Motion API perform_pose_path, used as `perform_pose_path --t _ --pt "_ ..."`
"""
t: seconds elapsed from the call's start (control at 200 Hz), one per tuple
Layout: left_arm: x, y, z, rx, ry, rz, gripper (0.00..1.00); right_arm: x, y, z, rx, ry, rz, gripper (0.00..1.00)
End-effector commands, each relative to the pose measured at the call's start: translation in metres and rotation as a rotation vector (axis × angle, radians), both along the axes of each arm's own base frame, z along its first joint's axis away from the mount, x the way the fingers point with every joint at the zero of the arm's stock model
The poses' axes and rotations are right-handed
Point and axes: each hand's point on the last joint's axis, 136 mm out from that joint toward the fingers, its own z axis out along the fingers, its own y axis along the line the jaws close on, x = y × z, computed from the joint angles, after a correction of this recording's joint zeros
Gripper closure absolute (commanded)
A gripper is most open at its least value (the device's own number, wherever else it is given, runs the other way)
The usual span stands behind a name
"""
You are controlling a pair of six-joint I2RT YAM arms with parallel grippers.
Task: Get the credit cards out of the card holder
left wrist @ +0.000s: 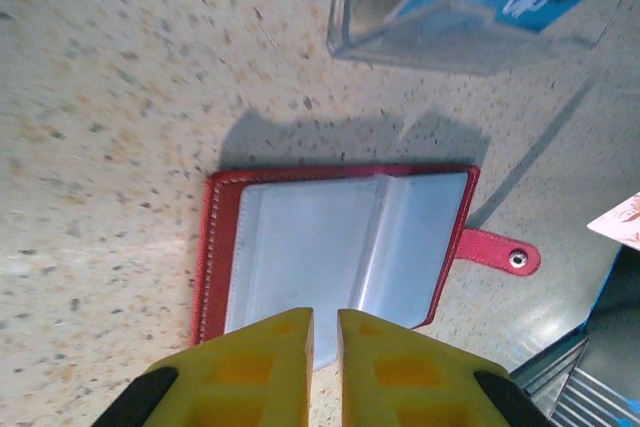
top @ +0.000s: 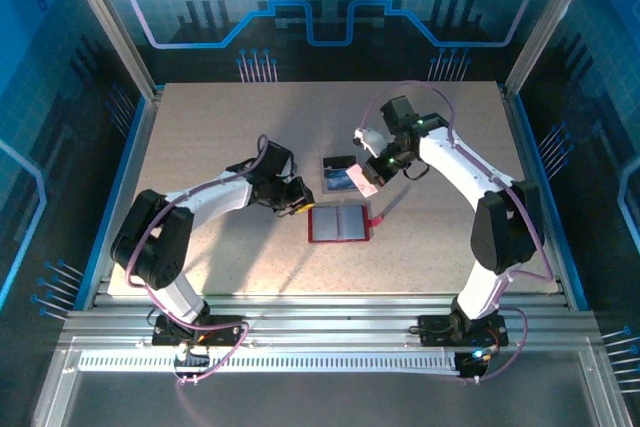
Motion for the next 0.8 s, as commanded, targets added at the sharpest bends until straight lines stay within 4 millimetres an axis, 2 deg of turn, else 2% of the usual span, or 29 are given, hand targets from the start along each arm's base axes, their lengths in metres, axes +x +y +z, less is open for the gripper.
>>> perform_pose_path --t 0.0,0.185,0.44,0.795 --pt "0.0 0.012 0.004 0.002 -0.016 0.029 0.84 0.008 0.002 0.006 -0.106 -0.11 0.21 1.0" --pt "-0.001 0.023 0.004 -0.009 -0.016 0.05 0.86 0.035 0.014 0.018 -0.189 -0.188 0.346 1.0" --pt "-0.007 0.033 0.0 -0.004 -0.002 0.078 0.83 0.07 0.021 0.024 -0.305 -0.239 0.448 1.0" --pt "-0.014 0.045 -0.002 0.004 0.009 0.114 0.83 0.097 0.043 0.014 -0.352 -0.283 0.554 1.0"
